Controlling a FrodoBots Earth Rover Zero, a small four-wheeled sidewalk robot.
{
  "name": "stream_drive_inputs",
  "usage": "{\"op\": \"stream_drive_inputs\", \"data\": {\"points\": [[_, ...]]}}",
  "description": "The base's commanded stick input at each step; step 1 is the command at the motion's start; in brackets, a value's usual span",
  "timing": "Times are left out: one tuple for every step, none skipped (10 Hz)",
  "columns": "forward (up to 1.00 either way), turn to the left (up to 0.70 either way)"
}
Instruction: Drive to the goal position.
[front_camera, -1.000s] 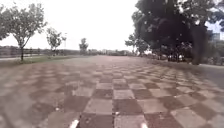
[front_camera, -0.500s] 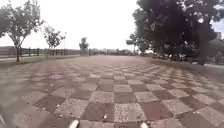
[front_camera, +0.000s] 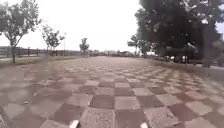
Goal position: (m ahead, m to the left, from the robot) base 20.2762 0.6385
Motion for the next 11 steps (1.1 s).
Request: {"op": "stream_drive_inputs", "data": {"points": [[1.00,0.00],[1.00,0.00],[1.00,0.00],[1.00,0.00],[1.00,0.00],[1.00,0.00],[1.00,0.00],[1.00,0.00],[1.00,0.00],[1.00,0.00],[1.00,0.00]]}}
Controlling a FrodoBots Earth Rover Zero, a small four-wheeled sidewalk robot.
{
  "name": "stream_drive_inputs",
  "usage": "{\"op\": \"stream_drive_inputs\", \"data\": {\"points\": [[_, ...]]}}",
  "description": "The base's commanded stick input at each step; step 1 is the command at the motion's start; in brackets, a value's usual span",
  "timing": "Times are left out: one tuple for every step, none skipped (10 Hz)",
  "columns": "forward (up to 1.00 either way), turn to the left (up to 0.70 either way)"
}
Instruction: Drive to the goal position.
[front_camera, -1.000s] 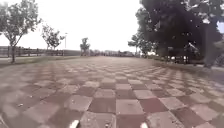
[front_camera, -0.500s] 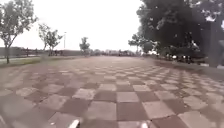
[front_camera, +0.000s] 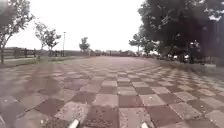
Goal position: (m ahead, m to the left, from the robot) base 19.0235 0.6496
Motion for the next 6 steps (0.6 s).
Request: {"op": "stream_drive_inputs", "data": {"points": [[1.00,0.00],[1.00,0.00],[1.00,0.00],[1.00,0.00],[1.00,0.00],[1.00,0.00]]}}
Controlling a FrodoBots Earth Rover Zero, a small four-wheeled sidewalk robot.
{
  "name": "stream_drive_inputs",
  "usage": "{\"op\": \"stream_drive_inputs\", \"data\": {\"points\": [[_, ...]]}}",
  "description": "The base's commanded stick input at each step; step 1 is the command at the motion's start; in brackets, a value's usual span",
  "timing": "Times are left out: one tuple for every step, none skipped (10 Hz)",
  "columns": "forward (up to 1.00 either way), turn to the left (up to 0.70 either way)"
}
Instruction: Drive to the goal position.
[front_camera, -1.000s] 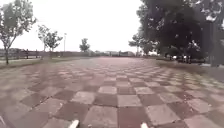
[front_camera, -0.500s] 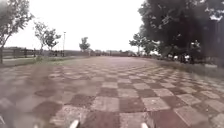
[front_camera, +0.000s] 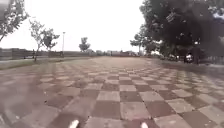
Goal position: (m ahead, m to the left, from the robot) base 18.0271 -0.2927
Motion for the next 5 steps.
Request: {"op": "stream_drive_inputs", "data": {"points": [[1.00,0.00],[1.00,0.00],[1.00,0.00],[1.00,0.00],[1.00,0.00]]}}
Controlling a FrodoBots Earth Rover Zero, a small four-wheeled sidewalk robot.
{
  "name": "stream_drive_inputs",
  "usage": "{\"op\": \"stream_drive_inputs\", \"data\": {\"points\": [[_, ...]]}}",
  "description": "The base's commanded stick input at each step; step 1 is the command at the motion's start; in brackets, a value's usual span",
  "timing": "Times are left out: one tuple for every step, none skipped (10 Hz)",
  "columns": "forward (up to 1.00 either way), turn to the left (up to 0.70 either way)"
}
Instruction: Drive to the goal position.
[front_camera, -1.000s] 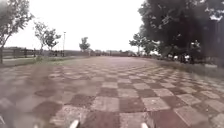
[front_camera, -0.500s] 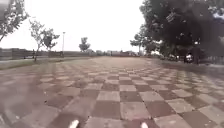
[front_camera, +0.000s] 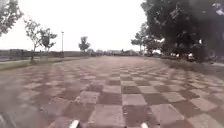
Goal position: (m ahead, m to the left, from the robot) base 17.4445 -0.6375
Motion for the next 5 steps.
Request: {"op": "stream_drive_inputs", "data": {"points": [[1.00,0.00],[1.00,0.00],[1.00,0.00],[1.00,0.00],[1.00,0.00]]}}
